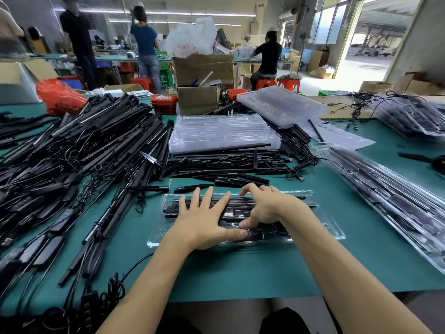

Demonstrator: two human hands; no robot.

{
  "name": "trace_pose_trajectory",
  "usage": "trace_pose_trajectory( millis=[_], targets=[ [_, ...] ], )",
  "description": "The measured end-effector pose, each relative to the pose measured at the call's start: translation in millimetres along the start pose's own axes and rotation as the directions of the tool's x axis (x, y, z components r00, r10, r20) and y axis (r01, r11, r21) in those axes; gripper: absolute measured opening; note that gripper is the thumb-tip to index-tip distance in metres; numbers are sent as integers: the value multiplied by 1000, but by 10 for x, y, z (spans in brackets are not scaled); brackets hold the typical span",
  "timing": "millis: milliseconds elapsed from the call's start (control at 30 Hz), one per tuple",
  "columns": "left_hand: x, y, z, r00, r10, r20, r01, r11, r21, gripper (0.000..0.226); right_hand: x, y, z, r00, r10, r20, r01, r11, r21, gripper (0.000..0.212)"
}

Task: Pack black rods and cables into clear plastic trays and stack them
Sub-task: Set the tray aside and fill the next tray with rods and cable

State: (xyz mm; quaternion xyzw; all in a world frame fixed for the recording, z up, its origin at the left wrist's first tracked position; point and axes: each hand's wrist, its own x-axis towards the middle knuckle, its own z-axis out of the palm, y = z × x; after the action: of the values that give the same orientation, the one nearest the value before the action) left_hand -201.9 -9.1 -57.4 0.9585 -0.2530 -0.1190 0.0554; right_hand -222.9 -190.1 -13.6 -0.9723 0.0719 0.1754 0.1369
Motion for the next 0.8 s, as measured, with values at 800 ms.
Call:
trace_pose_trajectory(
  millis=[800],
  targets=[
    [37, -54, -167, 989, -109, -98, 85, 972, -221, 65, 39, 99, 62, 999, -45, -30, 42, 994, -99, 88]
  ],
)
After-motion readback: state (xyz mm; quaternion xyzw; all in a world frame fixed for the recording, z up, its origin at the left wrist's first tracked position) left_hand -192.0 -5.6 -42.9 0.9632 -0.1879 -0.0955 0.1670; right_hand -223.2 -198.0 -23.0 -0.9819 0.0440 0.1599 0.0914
